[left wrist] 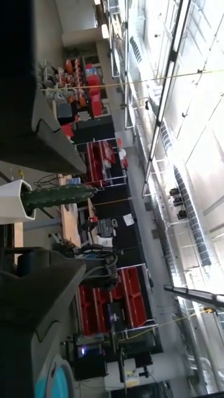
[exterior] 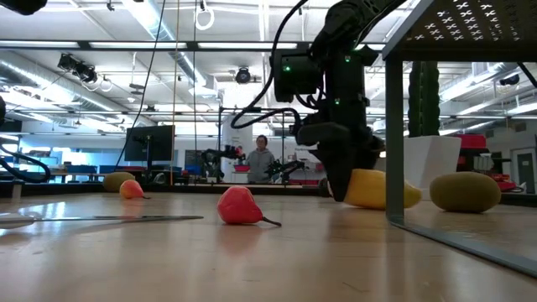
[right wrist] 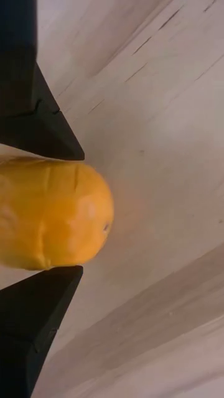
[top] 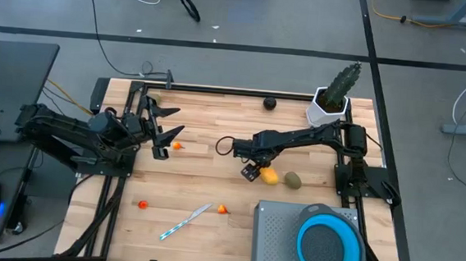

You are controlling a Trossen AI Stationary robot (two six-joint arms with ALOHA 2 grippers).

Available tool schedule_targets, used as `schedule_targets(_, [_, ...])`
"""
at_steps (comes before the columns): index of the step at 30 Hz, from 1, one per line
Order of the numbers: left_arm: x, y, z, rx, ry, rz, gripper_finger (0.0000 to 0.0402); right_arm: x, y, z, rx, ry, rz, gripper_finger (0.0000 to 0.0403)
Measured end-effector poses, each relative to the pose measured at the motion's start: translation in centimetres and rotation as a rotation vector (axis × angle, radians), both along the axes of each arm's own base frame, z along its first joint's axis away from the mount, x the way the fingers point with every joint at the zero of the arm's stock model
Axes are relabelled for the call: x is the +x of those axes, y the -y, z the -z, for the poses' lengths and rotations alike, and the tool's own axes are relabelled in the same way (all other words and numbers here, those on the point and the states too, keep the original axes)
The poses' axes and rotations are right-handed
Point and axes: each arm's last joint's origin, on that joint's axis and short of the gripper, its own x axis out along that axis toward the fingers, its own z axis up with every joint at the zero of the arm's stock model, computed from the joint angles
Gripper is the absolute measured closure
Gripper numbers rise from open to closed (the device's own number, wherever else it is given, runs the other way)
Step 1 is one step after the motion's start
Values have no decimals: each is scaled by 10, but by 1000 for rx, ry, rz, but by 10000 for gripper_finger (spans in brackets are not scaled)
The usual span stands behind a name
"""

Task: Pick & Place Fruit
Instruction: Put the yellow mango into the blue strainer bowl on the shelf

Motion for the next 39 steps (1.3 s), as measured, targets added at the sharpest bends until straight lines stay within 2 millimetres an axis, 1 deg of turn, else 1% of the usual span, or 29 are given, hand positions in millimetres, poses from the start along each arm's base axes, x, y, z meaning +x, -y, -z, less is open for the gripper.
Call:
schedule_targets(13, [1, 0, 2, -6, -26, 1, 154, -4, 0, 0, 7, -46, -86, 111])
schedule_targets(16, [1, 0, 3, -5, -30, 1, 154, -4, 0, 0, 7, -46, -92, 129])
schedule_targets(22, [1, 0, 3, -5, -35, 1, 154, -4, 0, 0, 7, -46, -118, 183])
schedule_targets(26, [1, 0, 3, -5, -36, 1, 154, -4, -1, -3, 23, -56, -170, 194])
schedule_targets(29, [1, 0, 3, -5, -36, 1, 154, 0, -1, -18, 38, -69, -181, 189])
schedule_targets(32, [2, 0, 3, -5, -36, 1, 154, 7, -4, -43, 19, -68, -203, 187])
schedule_targets(35, [2, 0, 3, -5, -36, 0, 154, 15, -10, -77, -42, -53, -249, 187])
schedule_targets(39, [2, 0, 4, -4, -42, 0, 154, 18, -22, -124, -87, -19, -284, 186])
